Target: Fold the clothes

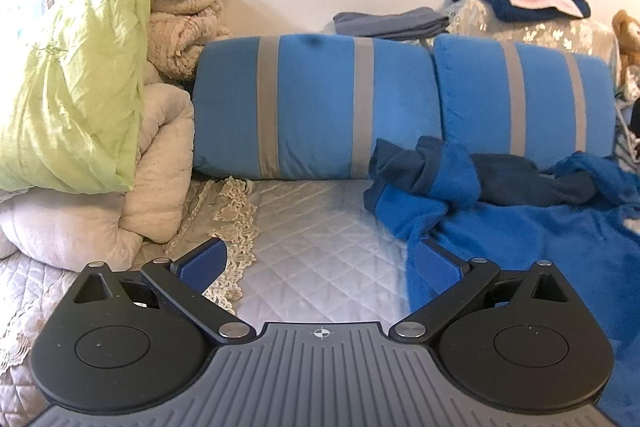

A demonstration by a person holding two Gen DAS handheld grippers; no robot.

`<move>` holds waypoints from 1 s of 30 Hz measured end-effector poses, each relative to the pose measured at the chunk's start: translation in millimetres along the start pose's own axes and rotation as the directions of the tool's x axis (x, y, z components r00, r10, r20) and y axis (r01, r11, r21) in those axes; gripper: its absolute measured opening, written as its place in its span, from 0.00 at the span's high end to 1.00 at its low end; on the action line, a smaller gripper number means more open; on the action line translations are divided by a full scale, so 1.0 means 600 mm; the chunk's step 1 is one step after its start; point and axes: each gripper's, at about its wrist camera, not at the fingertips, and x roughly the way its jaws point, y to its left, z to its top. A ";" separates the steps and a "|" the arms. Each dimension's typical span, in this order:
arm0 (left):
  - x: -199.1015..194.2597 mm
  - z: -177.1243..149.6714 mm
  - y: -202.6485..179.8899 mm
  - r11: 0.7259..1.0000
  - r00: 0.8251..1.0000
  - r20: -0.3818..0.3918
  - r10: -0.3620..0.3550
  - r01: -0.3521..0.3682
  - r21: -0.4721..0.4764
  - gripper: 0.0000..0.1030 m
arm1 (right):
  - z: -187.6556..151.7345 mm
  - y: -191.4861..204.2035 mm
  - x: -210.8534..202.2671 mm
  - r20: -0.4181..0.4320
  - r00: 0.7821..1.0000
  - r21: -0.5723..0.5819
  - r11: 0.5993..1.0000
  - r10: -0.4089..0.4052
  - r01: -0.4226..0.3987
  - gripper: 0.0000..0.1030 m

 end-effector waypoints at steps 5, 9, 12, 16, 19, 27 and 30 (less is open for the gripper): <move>-0.039 0.000 -0.023 0.998 1.000 0.018 -0.002 0.001 0.058 0.00 | 0.004 0.028 -0.056 0.070 0.998 -0.045 0.999 0.001 0.002 0.00; -0.077 -0.007 -0.032 0.994 0.997 0.031 -0.077 0.074 0.083 0.00 | 0.004 0.039 -0.091 0.093 0.996 -0.081 0.997 -0.004 0.011 0.00; -0.101 -0.019 -0.043 0.984 0.991 0.031 -0.131 0.126 0.122 0.00 | -0.001 0.040 -0.109 0.093 0.996 -0.082 0.997 0.008 0.000 0.00; -0.126 -0.043 -0.061 0.966 0.986 0.010 -0.165 0.159 0.204 0.00 | -0.012 0.039 -0.126 0.098 0.995 -0.084 0.996 0.003 0.006 0.00; -0.138 -0.065 -0.068 0.946 0.978 -0.014 -0.207 0.204 0.253 0.00 | -0.019 0.038 -0.132 0.094 0.996 -0.085 0.996 -0.004 0.012 0.00; -0.106 -0.096 -0.072 0.956 0.973 -0.064 -0.221 0.229 0.185 0.00 | -0.027 0.033 -0.132 0.078 0.997 -0.046 0.999 0.006 -0.003 0.00; -0.091 -0.101 -0.072 0.964 0.974 -0.059 -0.220 0.226 0.137 0.00 | -0.030 0.034 -0.134 0.072 0.997 -0.045 0.999 0.013 -0.010 0.00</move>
